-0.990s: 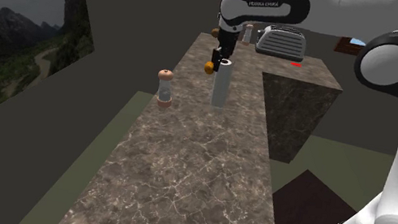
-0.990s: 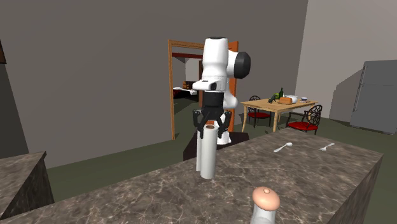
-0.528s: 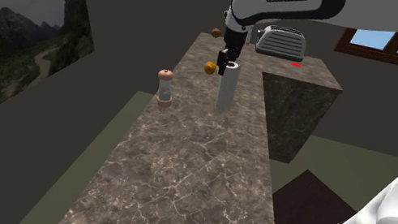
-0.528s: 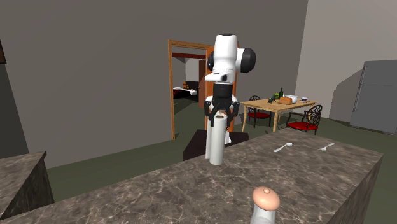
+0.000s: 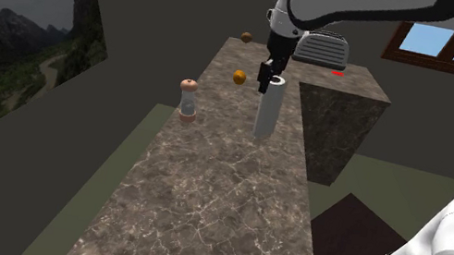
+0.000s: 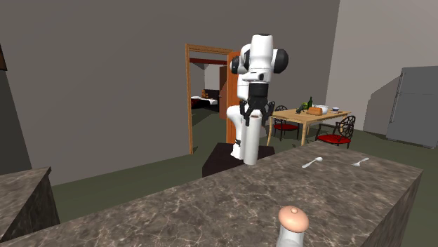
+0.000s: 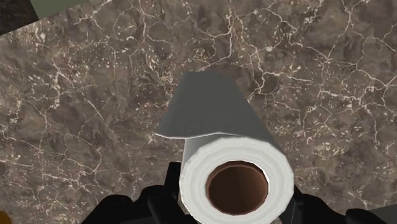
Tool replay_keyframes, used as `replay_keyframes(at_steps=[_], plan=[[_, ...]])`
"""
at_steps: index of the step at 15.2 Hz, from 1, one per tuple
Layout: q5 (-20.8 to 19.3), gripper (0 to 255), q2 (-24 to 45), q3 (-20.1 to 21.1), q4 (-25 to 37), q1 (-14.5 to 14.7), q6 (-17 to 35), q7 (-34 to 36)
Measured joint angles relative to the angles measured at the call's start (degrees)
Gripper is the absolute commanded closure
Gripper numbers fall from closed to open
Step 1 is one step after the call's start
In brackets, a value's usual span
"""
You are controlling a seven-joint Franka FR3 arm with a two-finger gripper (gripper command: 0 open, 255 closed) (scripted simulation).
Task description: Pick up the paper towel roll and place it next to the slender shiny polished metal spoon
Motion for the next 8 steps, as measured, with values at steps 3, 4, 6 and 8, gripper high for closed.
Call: replay_keyframes(at_steps=[3,4,6,8], plan=[[0.4,255,-5.6,1.3,-4.6,1.1,-1.1,2.2],[0.6,255,-7.2,1.8,-5.7,1.5,-1.6,3.1],[1.1,255,-10.7,2.9,-8.6,2.3,-2.2,4.7],[1.6,255,-13.6,3.8,-9.8,3.0,-3.9,6.0]])
